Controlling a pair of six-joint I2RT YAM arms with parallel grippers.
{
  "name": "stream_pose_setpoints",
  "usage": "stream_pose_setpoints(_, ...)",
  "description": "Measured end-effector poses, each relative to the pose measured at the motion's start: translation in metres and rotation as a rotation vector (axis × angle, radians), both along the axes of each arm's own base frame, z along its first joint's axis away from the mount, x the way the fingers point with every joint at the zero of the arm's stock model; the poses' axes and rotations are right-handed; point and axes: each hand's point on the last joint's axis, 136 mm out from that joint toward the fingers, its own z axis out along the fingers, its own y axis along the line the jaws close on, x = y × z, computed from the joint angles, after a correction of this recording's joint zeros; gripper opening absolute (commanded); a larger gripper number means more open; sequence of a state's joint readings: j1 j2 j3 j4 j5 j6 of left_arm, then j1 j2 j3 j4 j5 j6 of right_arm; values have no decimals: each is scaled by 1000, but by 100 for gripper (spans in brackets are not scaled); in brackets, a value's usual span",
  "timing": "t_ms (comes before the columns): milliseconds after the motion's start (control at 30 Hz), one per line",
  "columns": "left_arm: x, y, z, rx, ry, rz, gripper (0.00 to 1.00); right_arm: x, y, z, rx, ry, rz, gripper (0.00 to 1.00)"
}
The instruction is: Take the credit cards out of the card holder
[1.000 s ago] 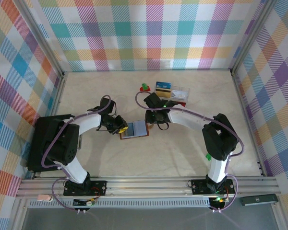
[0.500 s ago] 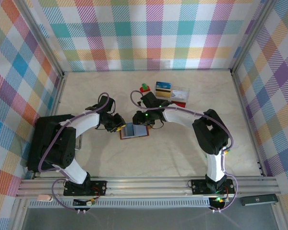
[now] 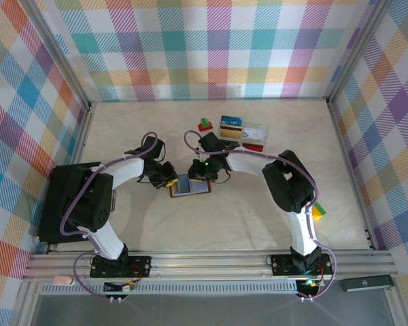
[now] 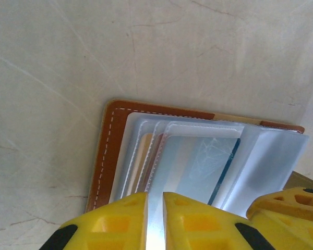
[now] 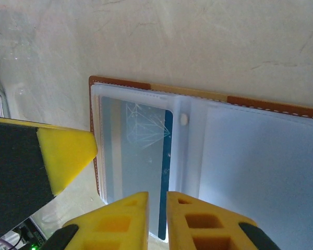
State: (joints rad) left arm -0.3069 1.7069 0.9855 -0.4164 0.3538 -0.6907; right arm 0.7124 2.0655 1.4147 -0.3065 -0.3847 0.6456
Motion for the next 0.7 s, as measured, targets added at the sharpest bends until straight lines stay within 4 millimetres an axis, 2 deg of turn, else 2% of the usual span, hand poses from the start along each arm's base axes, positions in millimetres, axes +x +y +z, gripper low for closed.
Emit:
stream_pose_setpoints(300, -2, 2, -6, 11, 11, 2, 14, -4, 3, -13, 16, 53, 15, 17)
stream_pose_setpoints(700, -2, 2, -7, 10, 4, -2, 13, -4, 10, -9, 55, 62, 35, 16)
